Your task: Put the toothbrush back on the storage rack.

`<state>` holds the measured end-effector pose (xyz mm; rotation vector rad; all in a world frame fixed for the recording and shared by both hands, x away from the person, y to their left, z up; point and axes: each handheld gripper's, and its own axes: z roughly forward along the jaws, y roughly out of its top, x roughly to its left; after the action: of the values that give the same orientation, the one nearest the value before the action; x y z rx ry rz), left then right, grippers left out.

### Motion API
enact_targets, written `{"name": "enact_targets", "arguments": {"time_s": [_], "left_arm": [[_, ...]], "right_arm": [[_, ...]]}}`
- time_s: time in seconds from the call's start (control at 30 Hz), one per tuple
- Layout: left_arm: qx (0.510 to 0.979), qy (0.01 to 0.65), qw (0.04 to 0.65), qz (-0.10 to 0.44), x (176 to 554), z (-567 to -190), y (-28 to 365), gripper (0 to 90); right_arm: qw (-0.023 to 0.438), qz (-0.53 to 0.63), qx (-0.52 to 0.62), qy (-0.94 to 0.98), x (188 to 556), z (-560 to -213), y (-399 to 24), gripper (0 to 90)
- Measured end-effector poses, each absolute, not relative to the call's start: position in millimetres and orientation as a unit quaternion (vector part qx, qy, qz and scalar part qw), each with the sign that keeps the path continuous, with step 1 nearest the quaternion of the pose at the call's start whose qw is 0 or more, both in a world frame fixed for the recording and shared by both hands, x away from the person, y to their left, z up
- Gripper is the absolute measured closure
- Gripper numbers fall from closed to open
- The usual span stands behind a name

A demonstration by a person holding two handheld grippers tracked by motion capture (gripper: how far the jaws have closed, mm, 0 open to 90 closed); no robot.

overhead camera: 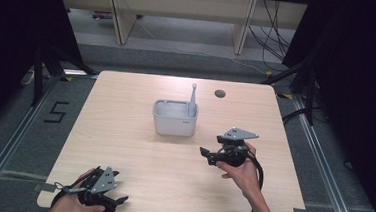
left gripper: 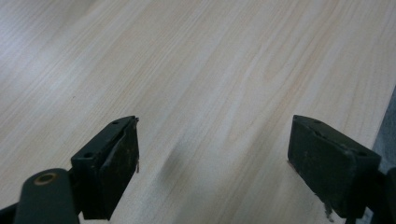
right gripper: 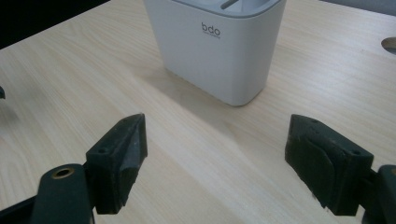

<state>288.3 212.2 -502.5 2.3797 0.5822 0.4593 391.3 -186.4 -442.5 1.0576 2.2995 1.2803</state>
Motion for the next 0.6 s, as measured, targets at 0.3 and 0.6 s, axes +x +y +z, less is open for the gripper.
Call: {"name": "enact_targets", "arguments": {"time_s": [0.3,0.6], "left_arm": [[0.907,0.217,0.313,0.178,289,-502,213,16.3],[0.906,0.22,0.317,0.174,289,-503,212,16.2]], "right_arm": [[0.149,0.441,0.377,0.801,386,-450,-192,21.9],[0.138,0.445,0.388,0.796,378,-456,-198,22.0]]}}
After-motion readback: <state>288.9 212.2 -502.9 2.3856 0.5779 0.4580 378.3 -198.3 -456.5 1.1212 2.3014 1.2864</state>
